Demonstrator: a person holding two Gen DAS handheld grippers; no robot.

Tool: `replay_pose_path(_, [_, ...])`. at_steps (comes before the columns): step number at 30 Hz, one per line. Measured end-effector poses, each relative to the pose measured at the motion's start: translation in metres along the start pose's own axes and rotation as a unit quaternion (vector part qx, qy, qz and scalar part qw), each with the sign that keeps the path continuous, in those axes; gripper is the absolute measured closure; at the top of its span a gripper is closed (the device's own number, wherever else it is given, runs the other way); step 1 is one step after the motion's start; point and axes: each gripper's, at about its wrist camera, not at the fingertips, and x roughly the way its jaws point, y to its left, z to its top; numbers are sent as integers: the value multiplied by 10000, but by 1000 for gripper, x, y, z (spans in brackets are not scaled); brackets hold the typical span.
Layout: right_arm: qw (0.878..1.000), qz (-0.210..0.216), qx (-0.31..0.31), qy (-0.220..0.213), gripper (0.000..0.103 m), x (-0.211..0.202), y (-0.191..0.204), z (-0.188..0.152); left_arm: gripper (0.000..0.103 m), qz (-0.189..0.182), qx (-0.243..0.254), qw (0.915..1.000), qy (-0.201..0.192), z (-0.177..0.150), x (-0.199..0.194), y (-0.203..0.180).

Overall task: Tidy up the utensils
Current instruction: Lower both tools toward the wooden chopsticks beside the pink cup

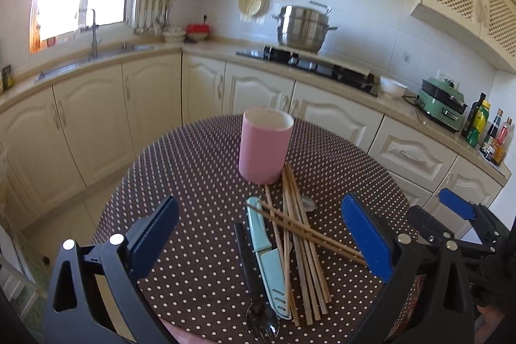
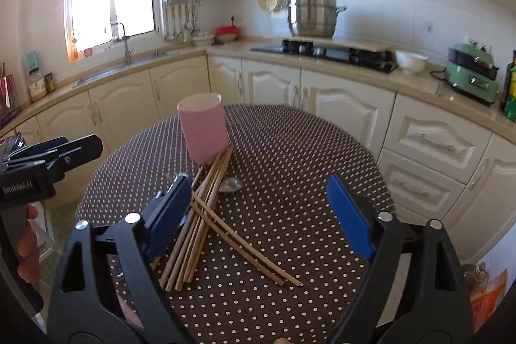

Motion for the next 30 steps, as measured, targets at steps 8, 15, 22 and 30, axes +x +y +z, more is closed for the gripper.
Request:
replay_pose_path(8, [9917, 574, -570, 995, 57, 69, 14, -16, 37, -188, -269, 9950, 939, -16, 58, 11])
replay_pose_path(15, [9793, 869, -942, 1568, 67, 107, 28, -21, 37, -146, -126, 9925, 1209, -25, 86, 6])
replay_pose_path(22, [9716, 1029, -1000, 1883, 71, 125, 25, -22, 37, -136, -129, 9903, 1376, -27, 101, 6])
replay_pose_path(30, [9655, 1241, -1089, 2015, 71, 128, 24, -20, 37, -135, -80, 9894, 1447, -23, 114, 4])
